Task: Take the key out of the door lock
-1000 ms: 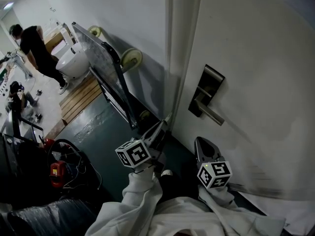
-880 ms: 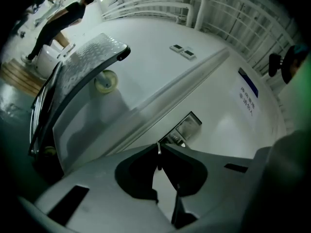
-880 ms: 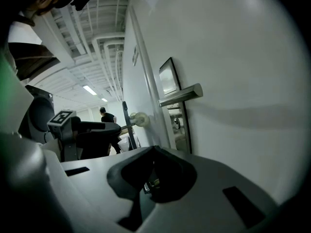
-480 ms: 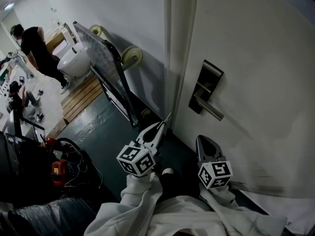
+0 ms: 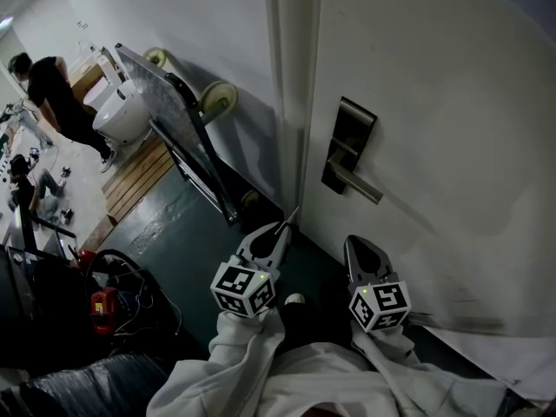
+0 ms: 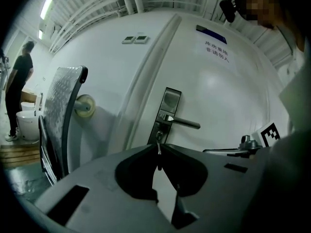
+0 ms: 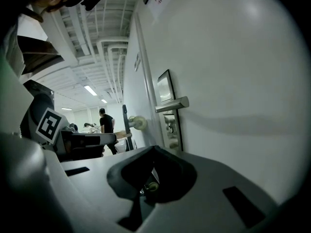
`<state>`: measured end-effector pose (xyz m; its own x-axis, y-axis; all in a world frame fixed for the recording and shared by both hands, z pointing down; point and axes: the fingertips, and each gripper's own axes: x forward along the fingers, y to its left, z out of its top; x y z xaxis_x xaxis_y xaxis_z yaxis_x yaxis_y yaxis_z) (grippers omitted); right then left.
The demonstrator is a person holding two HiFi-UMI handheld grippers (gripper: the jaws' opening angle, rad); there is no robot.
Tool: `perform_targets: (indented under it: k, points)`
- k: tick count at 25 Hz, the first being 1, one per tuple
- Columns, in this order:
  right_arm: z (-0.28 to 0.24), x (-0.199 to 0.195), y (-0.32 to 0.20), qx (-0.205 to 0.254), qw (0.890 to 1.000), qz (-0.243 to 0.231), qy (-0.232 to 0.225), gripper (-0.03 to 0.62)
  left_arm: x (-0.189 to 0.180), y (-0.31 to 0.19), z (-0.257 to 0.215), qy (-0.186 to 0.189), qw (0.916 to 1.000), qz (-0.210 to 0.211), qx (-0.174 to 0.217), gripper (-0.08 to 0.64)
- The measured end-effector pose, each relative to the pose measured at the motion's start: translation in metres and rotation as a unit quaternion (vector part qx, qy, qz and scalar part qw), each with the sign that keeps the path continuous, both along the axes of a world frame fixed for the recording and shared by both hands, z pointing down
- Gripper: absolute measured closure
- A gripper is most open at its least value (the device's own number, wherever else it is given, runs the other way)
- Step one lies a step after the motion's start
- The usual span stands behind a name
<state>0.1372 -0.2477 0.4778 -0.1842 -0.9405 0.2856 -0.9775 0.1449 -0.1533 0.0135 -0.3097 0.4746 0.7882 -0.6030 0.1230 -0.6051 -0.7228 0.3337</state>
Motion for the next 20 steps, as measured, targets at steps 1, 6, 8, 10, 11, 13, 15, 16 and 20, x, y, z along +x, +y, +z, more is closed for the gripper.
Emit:
perform_targets:
  k: [1,6,8,10,11,13,15,16,20]
  points:
    - [-0.001,0.002,0.001,0.001,1.0,0.002,0.0,0.541,0.001,0.001,0.0,-0.003,1.0,0.003,0.003,0.533]
    - [-0.009,0.015,0.003,0.011,1.0,0.017,0.002,0.541,0.008,0.005,0.0,-0.017,0.9996,0.018,0.016,0.533]
    - [-0.01,0.018,0.004,0.012,1.0,0.023,0.002,0.541,0.008,0.006,-0.001,-0.017,0.9995,0.021,0.02,0.534]
    - [-0.011,0.019,0.004,0.013,1.0,0.026,0.001,0.541,0.008,0.006,-0.002,-0.019,0.9993,0.022,0.025,0.533]
    - [-0.011,0.019,0.004,0.013,1.0,0.026,0.001,0.541,0.007,0.006,-0.002,-0.02,0.9992,0.023,0.027,0.533]
    - [-0.011,0.018,0.004,0.013,1.0,0.025,0.001,0.541,0.007,0.006,-0.002,-0.022,0.999,0.024,0.029,0.534]
    - [-0.012,0.017,0.004,0.012,1.0,0.024,0.002,0.541,0.006,0.006,-0.001,-0.024,0.9989,0.025,0.03,0.533]
    - [-0.012,0.017,0.004,0.011,1.0,0.023,0.001,0.541,0.007,0.007,-0.001,-0.025,0.9989,0.026,0.031,0.532]
    - [-0.013,0.017,0.004,0.01,1.0,0.023,0.005,0.541,0.009,0.008,0.0,-0.023,0.9988,0.032,0.03,0.534]
